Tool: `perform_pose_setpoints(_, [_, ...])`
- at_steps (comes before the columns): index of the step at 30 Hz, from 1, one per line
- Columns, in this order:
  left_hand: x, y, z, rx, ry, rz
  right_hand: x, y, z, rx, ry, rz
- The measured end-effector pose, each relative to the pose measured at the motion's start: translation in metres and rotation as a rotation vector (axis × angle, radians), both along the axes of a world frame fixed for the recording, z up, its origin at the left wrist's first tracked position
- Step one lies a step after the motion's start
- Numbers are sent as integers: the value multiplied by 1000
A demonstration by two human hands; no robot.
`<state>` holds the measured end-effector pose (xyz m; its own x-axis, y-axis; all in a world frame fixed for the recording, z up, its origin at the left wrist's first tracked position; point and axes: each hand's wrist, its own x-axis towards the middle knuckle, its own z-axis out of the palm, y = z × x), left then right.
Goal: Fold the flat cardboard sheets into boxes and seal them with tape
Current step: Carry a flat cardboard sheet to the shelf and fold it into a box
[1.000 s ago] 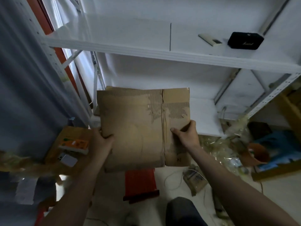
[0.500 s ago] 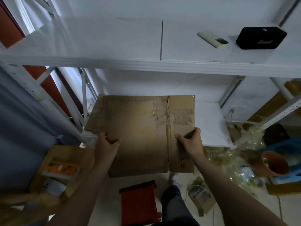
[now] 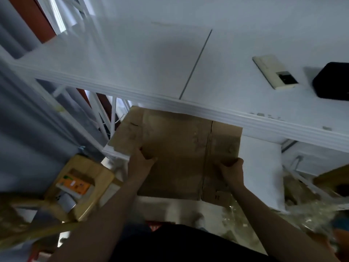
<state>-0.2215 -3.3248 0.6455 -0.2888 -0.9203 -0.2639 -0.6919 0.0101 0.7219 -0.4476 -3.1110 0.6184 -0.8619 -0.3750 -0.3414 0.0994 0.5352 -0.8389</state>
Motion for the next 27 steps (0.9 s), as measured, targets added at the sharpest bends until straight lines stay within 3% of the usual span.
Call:
perform_pose_setpoints(7, [-35, -25, -14, 33, -15, -6, -24, -16, -16, 10, -31, -45])
perform_pose_setpoints(12, [-47, -61, -32, -6, -12, -123, -18, -33, -29, 2, -42, -174])
perform_pose_setpoints(27, [-23, -193, -158, 6, 57, -228, 38, -156, -141, 23, 18, -330])
